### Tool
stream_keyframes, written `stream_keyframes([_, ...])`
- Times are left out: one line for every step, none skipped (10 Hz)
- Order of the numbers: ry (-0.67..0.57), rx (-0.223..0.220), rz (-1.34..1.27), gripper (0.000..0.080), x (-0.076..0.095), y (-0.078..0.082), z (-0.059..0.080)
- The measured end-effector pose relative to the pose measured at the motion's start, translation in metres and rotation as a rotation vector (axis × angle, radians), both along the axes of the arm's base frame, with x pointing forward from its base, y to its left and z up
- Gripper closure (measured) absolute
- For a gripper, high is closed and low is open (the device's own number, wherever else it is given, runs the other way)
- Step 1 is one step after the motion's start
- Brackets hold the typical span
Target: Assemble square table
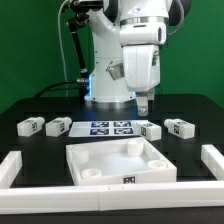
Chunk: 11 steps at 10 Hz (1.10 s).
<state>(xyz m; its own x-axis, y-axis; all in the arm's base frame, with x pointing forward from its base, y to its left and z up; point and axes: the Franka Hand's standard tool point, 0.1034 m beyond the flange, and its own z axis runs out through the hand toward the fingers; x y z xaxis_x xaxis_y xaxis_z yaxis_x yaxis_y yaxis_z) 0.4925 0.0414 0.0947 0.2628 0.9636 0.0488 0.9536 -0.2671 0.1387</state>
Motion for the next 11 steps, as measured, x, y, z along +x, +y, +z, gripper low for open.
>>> stream_keyframes([0.0,0.0,-0.001,0.015,0.0,0.0,0.0])
stream_keyframes([0.001,0.0,-0.001,0.015,0.0,-0.001,0.0])
stream_keyframes([0.009,-0.01,0.035,0.015,-0.001,-0.006,-0.003])
stream_keyframes([0.047,-0.046,0.182,0.015,0.0,-0.022,-0.011])
stream_keyframes([0.061,-0.065,0.251,0.015,0.006,-0.029,-0.019])
stream_keyframes([0.078,-0.068,0.281,0.015,0.005,-0.03,-0.03])
stream_keyframes([0.095,-0.064,0.277,0.015,0.001,-0.032,-0.038])
stream_keyframes([0.092,-0.065,0.276,0.015,0.002,-0.032,-0.036])
stream_keyframes([0.094,-0.065,0.276,0.015,0.002,-0.032,-0.037])
stream_keyframes([0.095,-0.065,0.275,0.015,0.001,-0.032,-0.037])
stream_keyframes([0.096,-0.066,0.276,0.015,0.001,-0.036,-0.038])
